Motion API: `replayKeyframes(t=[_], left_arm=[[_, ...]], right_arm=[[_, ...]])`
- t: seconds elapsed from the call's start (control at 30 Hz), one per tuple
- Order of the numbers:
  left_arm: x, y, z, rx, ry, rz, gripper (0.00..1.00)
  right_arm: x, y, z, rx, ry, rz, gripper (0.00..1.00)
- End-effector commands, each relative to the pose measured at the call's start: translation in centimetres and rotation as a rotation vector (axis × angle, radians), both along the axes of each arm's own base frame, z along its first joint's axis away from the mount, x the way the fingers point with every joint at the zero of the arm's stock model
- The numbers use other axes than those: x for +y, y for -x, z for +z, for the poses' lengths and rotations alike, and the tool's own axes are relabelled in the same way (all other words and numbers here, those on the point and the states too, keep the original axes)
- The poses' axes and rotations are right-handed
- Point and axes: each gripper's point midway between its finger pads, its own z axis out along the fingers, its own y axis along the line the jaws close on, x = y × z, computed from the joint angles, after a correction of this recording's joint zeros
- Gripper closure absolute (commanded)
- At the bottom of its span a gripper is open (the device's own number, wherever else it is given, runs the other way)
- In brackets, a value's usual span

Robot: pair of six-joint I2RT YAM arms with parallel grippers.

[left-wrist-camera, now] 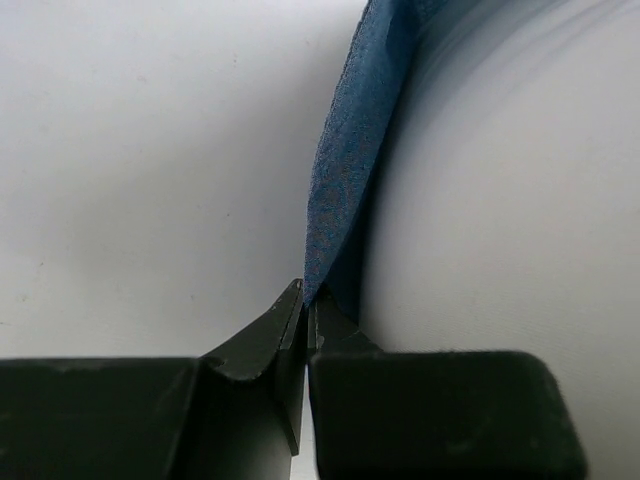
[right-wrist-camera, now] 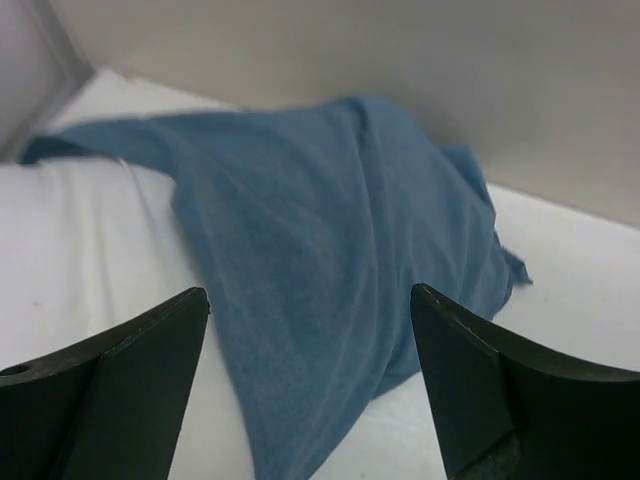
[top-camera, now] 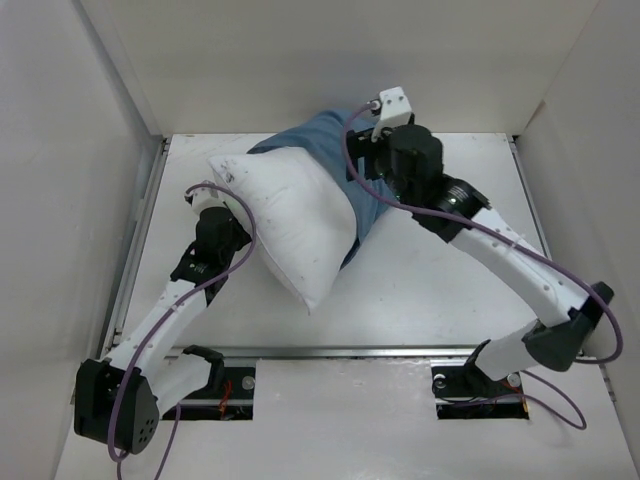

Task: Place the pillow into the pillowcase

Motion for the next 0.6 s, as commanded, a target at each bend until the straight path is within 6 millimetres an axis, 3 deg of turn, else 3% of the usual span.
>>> replayKeyframes(t=[0.0,0.03,0.1,0.2,0.37,0.43,0.57], left_arm=[[0.3,-0.9,4.2,-0.144,0.049,0.028,1.00],[0.3,-0.9,4.9,-0.161,0.054,0.028,1.00],[0.3,-0.9,4.9,-0.161,0.054,0.028,1.00],[0.2,-0.8,4.7,-0.152,0.054,0.020,1.00],[0.2,-0.8,4.7,-0.151,0.054,0.020,1.00],[0.2,-0.8,4.7,-0.151,0.054,0.020,1.00],[0.2,-0.9,4.4,-0.143,0.052,0.020,1.00]], right_arm=[[-0.1,-1.5,-6.1,0.137,0.129,-0.083,0.13],[0.5,-1.7,-6.7,0.149,0.136,-0.062,0.13],[1.5,-2.2,-8.5,0.179,0.160,-0.041,0.15],[3.1,-1.7,-9.5,0.201,0.178,0.005,0.15],[4.5,-0.7,-9.7,0.211,0.175,0.097,0.15],[4.5,0.2,-8.6,0.198,0.151,0.137,0.15],[5.6,1.9,-8.4,0.188,0.123,0.254,0.15]])
